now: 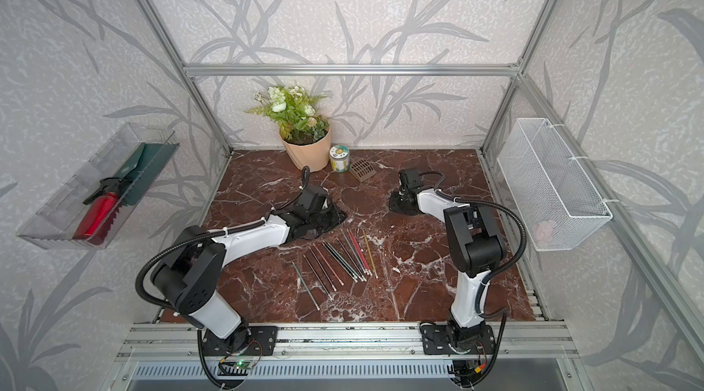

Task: Remove the protective cover of the pencils
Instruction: Adjust the protective sleeve at the center of the board.

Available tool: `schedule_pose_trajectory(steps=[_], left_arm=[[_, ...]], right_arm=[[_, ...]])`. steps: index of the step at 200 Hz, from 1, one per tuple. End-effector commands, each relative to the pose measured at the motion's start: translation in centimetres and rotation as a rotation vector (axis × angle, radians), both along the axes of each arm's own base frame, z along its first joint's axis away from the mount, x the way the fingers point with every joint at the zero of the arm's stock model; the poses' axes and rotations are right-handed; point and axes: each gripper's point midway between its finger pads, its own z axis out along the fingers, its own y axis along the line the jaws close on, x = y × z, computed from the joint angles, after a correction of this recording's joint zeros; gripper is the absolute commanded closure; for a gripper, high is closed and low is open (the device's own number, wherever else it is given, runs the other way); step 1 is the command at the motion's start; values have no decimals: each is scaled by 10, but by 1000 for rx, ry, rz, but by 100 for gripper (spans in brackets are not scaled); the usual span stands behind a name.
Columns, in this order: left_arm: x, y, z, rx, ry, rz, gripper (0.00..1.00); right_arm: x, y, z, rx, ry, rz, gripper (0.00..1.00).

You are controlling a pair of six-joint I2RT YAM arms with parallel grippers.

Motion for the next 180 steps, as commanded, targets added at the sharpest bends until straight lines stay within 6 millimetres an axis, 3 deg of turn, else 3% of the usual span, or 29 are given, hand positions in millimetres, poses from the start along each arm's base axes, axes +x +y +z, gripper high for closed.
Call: schedule_pose_trajectory(steps=[1,44,105,180], left_arm=[[-5,37,-16,104,3,61,78],[-12,40,-26,107,11,10,80],[-7,31,-43,115,58,-23,88],[-3,43,-66,162,132,18,92]], right_arm=[[4,3,-6,-5,13,24,62],[1,16,-11,19,26,54,65],[-13,38,-14,13,37,96,68],[-23,55,-12,16,34,132,69]])
